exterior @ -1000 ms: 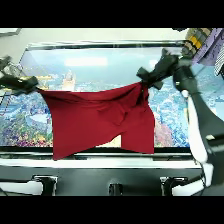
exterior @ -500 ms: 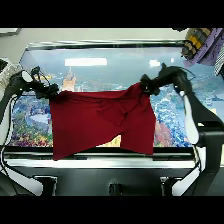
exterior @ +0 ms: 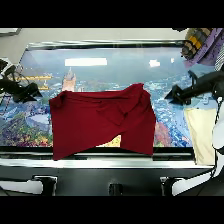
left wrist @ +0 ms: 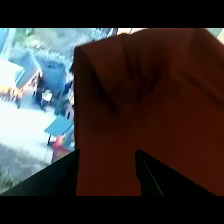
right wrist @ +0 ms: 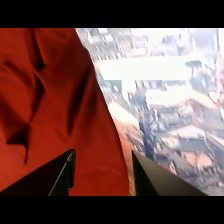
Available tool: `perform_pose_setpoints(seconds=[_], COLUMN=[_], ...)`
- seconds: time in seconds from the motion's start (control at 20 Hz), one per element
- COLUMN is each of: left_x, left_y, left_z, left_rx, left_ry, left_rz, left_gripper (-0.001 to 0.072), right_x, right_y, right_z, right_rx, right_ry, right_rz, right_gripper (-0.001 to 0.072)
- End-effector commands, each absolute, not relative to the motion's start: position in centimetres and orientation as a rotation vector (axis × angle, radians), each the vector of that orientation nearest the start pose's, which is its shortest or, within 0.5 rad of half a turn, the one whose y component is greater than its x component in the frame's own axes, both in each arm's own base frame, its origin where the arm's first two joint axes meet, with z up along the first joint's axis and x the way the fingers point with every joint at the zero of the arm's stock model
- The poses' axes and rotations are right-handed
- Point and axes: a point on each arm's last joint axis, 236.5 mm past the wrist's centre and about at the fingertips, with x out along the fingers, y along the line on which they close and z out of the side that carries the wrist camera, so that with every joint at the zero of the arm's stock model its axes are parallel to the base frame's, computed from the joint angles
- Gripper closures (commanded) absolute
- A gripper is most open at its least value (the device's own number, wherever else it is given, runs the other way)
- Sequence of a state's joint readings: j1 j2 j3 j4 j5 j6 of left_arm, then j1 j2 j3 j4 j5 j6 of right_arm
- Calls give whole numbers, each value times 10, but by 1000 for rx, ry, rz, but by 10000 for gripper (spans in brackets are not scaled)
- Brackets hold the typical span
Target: Fold the clothes and pants, and hang the long-sleeved shirts on hangers.
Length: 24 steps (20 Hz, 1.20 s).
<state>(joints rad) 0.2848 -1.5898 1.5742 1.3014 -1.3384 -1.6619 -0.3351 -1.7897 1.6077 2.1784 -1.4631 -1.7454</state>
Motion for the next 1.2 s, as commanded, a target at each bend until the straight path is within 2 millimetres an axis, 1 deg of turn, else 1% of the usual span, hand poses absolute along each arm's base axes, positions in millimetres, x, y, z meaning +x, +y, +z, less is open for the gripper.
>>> perform_pose_setpoints(seconds=[0.0, 0.15, 0.25, 0.4, 0.5, 0.55, 0.65, 0.7, 0.75, 0.9, 1.0, 1.15], left_x=[397, 359, 344, 324, 307, 298, 280, 270, 263, 233, 214, 192], left_y=[71, 70, 71, 76, 78, 76, 64, 55, 47, 27, 14, -1], left_z=[30, 27, 29, 38, 36, 30, 12, 0, -11, -45, -64, -84], left_rx=[-540, -569, -578, -597, -635, -667, -748, -804, -847, -909, -946, -984], left_ry=[1318, 1334, 1314, 1272, 1265, 1271, 1298, 1329, 1355, 1450, 1523, 1611], left_rz=[149, 178, 194, 225, 246, 248, 215, 193, 169, 140, 134, 121], left_gripper=[297, 297, 297, 297, 297, 297, 297, 297, 297, 297, 297, 298], right_x=[410, 392, 387, 388, 391, 390, 385, 383, 382, 383, 385, 386], right_y=[-5, 13, 23, 36, 46, 51, 63, 69, 71, 68, 68, 68], right_z=[-61, -88, -99, -107, -108, -108, -109, -108, -105, -94, -83, -68], right_rx=[690, 695, 686, 665, 656, 642, 620, 615, 621, 610, 598, 582], right_ry=[1529, 1569, 1577, 1566, 1556, 1564, 1592, 1601, 1604, 1586, 1563, 1534], right_rz=[339, 362, 373, 385, 398, 407, 431, 443, 451, 441, 446, 453], right_gripper=[297, 297, 297, 297, 298, 302, 393, 509, 684, 681, 680, 680])
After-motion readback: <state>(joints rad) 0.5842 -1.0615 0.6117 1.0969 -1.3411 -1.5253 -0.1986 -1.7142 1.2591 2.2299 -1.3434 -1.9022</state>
